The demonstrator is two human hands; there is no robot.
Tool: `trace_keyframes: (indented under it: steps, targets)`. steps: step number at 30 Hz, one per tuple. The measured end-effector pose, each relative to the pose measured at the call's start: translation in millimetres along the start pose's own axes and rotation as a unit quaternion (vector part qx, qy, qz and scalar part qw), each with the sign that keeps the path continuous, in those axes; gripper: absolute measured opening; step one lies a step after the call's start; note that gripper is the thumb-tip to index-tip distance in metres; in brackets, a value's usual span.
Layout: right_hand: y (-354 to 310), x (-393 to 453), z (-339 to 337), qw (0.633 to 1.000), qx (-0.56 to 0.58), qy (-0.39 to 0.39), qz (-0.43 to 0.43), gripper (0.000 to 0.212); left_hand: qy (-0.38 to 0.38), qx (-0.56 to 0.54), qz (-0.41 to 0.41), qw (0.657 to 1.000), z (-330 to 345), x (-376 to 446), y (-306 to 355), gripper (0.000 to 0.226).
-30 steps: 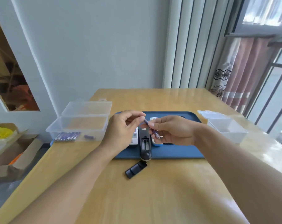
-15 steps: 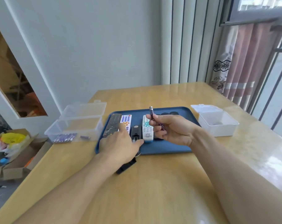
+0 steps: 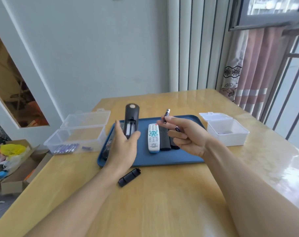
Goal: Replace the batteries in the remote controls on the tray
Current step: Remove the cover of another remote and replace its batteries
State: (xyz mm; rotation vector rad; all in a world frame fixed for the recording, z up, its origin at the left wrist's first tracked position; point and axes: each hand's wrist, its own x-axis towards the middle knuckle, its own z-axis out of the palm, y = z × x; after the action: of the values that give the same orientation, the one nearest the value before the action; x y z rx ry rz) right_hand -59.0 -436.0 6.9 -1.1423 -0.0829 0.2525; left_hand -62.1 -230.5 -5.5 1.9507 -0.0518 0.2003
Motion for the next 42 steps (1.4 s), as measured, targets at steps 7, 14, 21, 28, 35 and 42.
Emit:
trace_keyframes:
  steps: [7, 14, 21, 28, 35, 42]
  targets:
    - [0, -2, 9, 0.981, -0.124, 0.072, -0.127, 0.029, -0.084, -0.238, -0.014, 0.968, 3, 24, 10, 0.026]
    - [12, -1, 26, 0.947, -0.236, 0.085, -0.202, 0.011, -0.179, -0.256, -0.002, 0.950, 8, 21, -14, 0.047]
    - [21, 4, 28, 0.878, -0.358, 0.119, -0.294, 0.014, -0.245, -0.265, 0.017, 0.932, 4, 18, -18, 0.051]
    - [29, 8, 33, 0.867, -0.384, 0.122, -0.292, 0.017, -0.312, -0.344, -0.064, 0.883, -7, 21, -17, 0.038]
    - [30, 8, 34, 0.852, -0.419, 0.130, -0.286, 0.015, -0.297, -0.312, -0.059, 0.900, -6, 20, -19, 0.036]
    - [31, 10, 31, 0.849, -0.436, 0.140, -0.263, 0.013, -0.285, -0.278, -0.053, 0.916, -3, 21, -21, 0.035]
